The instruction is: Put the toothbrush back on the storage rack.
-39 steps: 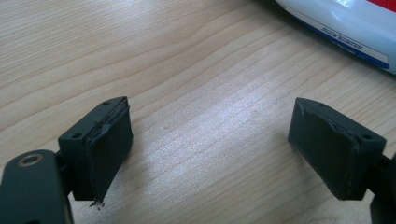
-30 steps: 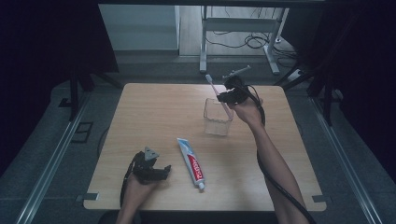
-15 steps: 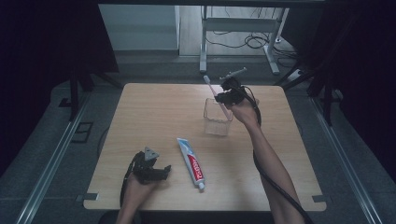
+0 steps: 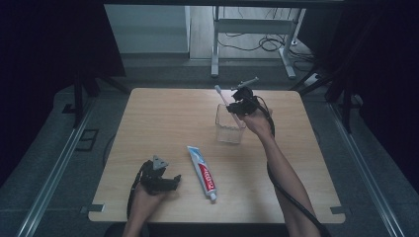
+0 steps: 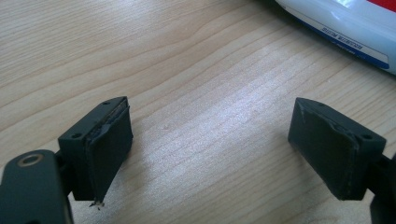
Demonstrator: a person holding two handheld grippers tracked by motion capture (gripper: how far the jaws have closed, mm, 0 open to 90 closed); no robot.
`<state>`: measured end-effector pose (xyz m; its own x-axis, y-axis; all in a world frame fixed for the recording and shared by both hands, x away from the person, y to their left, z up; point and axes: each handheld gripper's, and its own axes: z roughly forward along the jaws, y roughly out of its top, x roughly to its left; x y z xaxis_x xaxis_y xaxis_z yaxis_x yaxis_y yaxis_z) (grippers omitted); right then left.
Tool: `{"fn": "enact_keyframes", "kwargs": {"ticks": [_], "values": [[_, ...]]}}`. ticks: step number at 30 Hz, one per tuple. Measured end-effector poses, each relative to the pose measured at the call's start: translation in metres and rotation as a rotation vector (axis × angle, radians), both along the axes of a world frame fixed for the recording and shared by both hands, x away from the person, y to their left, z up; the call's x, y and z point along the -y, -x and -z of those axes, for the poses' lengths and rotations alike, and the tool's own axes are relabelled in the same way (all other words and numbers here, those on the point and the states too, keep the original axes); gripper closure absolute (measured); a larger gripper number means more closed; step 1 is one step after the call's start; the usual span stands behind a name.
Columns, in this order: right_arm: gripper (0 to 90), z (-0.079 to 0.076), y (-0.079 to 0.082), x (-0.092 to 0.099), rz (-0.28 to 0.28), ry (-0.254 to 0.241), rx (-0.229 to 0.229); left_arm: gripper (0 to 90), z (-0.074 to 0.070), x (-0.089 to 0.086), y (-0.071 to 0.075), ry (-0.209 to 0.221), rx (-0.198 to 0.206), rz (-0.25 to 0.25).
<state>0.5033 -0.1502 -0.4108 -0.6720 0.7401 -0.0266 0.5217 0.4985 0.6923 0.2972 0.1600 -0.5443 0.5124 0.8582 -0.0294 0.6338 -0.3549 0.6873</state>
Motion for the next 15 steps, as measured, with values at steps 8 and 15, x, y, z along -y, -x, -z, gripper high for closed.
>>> {"fn": "enact_keyframes", "kwargs": {"ticks": [8, 15], "values": [[78.4, 0.015, 0.000, 0.000, -0.008, 0.011, -0.014, 13.8, 0.000, 0.000, 0.000, -0.001, 0.000, 0.000], [78.4, 0.027, -0.001, -0.003, -0.019, 0.029, -0.021, 13.7, 0.000, 0.000, 0.000, -0.001, 0.000, 0.000]]}}
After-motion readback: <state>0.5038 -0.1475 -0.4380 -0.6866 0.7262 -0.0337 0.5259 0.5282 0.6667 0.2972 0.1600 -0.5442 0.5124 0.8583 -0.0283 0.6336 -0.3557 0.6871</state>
